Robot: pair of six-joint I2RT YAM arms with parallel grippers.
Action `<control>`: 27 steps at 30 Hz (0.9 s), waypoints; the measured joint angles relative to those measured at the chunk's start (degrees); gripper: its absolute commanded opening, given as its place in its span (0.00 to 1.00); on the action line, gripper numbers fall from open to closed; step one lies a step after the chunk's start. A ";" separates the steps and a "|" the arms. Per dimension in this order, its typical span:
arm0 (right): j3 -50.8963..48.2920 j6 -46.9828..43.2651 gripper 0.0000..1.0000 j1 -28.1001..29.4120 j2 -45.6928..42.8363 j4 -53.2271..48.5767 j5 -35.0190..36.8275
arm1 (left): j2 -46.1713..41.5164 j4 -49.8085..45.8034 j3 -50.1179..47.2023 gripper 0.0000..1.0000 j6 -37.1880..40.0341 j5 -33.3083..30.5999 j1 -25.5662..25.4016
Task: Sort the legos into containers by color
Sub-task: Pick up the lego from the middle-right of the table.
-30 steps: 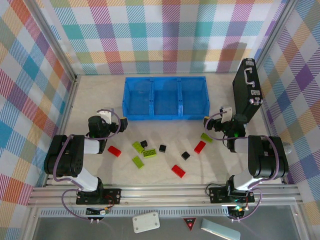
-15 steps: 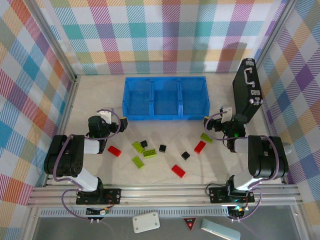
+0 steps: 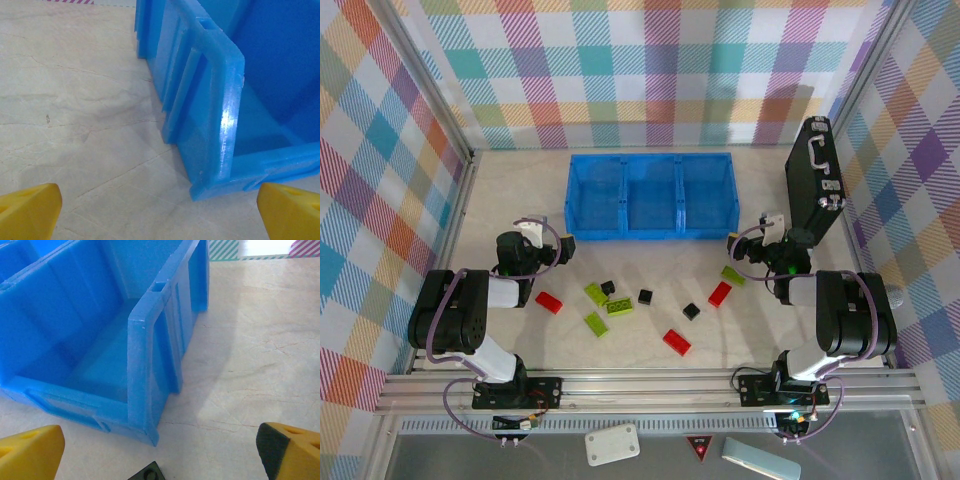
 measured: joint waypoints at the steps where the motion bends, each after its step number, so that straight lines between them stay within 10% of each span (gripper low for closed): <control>1: 0.00 0.00 0.99 0.00 0.00 0.00 0.00 | 0.00 0.00 0.00 1.00 0.00 0.00 0.00; 27: 3.41 0.00 0.99 0.46 -11.04 -17.79 2.32 | -12.48 -11.82 1.84 1.00 -0.96 -4.59 -0.24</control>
